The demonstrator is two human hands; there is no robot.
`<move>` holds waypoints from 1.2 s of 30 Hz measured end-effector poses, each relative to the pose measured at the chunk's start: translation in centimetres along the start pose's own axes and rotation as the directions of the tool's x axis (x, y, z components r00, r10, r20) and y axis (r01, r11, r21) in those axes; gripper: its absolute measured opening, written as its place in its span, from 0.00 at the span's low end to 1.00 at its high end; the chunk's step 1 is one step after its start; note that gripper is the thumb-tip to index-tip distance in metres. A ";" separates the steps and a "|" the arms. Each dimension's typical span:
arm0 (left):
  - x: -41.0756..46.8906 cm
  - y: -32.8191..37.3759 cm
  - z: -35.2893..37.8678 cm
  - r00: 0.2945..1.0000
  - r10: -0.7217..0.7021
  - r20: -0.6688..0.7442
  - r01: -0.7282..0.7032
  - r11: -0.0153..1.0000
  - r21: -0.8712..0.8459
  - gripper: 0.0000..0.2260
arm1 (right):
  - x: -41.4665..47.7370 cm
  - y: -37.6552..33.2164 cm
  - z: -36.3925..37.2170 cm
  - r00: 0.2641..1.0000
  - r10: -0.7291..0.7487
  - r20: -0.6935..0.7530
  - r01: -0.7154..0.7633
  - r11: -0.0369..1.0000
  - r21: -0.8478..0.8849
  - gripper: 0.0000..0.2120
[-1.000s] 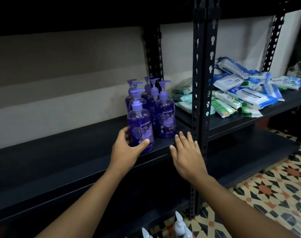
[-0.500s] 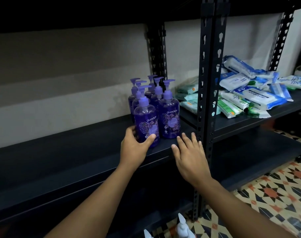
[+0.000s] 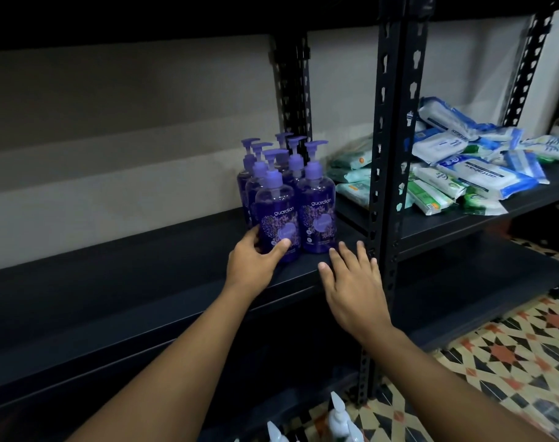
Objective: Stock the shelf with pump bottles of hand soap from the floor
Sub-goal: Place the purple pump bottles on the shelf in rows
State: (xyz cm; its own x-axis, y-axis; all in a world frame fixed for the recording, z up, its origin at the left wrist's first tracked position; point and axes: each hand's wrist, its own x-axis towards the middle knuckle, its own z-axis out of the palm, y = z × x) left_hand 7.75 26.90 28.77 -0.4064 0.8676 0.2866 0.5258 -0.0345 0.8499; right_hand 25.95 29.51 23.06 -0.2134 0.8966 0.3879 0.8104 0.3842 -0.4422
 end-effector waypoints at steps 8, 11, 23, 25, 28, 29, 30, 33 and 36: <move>-0.2 0.4 0.2 0.999 -0.027 -0.025 0.028 0.999 0.036 0.30 | 0.1 -0.1 -0.3 1.000 0.003 0.017 -0.003 1.000 0.014 0.27; -0.3 0.7 0.3 0.999 -0.035 -0.031 0.036 0.998 0.048 0.30 | 0.0 -0.1 -0.4 0.999 0.006 0.031 -0.007 1.000 0.008 0.27; -1.9 0.9 -0.2 1.000 -0.030 -0.009 0.030 0.998 0.051 0.32 | -0.4 -0.1 -1.1 0.996 0.015 0.092 -0.022 0.997 0.071 0.29; -2.6 0.7 -0.7 0.999 -0.043 -0.010 0.043 0.998 0.042 0.37 | -0.9 -0.1 -1.4 0.996 0.015 0.090 -0.026 0.993 0.119 0.30; -4.3 0.5 -1.4 0.998 -0.059 0.005 0.059 0.998 -0.008 0.39 | -1.9 -0.3 -2.3 0.998 0.011 0.063 -0.024 0.981 0.195 0.28; -5.1 0.5 -1.7 0.998 -0.057 0.012 0.057 0.998 -0.022 0.38 | -2.3 -0.4 -2.7 0.999 0.007 0.051 -0.018 0.975 0.220 0.27; -6.1 0.4 -2.1 0.999 -0.050 0.018 0.051 0.998 -0.036 0.36 | -2.8 -0.5 -3.0 0.999 0.000 0.038 -0.010 0.969 0.247 0.26; -9.1 0.4 -3.4 0.999 -0.043 0.028 0.046 0.994 -0.098 0.27 | -4.5 -0.9 -4.1 0.999 -0.011 0.045 -0.005 0.942 0.336 0.23; -12.3 0.1 -4.9 0.997 -0.052 0.054 0.060 0.986 -0.157 0.16 | -6.5 -1.7 -5.3 0.994 -0.029 0.104 -0.015 0.916 0.400 0.18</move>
State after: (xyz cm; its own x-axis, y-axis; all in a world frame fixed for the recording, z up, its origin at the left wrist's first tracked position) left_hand 9.15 13.81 27.48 -0.3924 0.8935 0.2182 0.3770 -0.0601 0.9243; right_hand 28.89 21.83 25.55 -0.2929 0.9030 0.3144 0.5275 0.4269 -0.7346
